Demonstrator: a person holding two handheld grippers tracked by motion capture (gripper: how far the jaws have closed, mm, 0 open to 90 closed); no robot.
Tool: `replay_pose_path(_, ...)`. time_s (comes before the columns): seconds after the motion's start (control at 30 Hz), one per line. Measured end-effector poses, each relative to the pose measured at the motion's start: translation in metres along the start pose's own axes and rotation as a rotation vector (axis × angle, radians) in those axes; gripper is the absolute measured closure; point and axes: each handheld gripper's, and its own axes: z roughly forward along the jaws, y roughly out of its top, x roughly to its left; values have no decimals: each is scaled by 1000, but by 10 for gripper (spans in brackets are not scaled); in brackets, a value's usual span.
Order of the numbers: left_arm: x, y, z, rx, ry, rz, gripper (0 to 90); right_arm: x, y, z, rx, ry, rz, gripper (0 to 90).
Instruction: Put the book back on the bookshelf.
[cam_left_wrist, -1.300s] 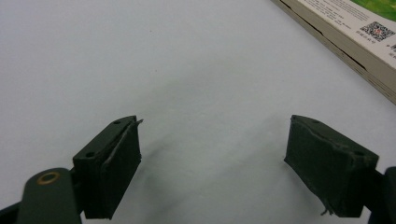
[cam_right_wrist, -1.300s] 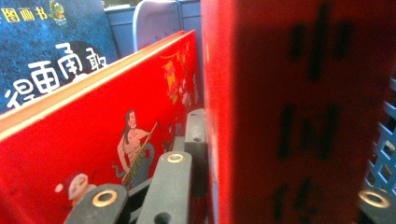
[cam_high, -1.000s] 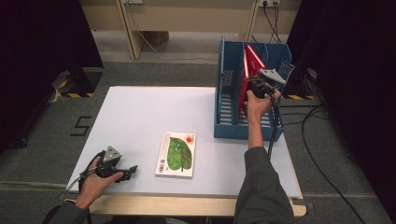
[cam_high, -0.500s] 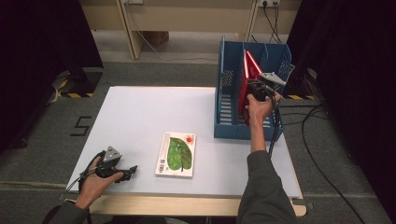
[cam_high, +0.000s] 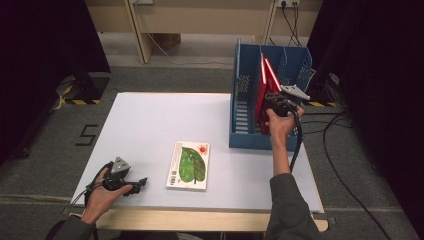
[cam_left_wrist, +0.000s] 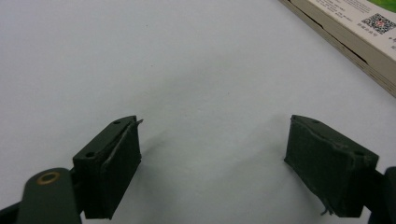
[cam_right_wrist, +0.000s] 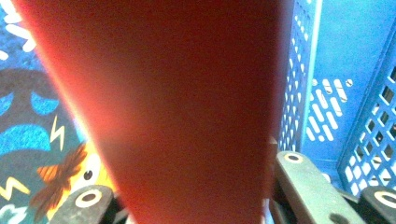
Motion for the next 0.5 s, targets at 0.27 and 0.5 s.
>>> replay_pose_path(0.27, 1, 0, -1, 0, 1, -1, 169, 3, -1, -10, 19, 11, -31, 685)
replay_pose_path(0.5, 0, 0, 0, 2, -1, 2, 169, 1, -11, -33, 23, 46, -67, 682)
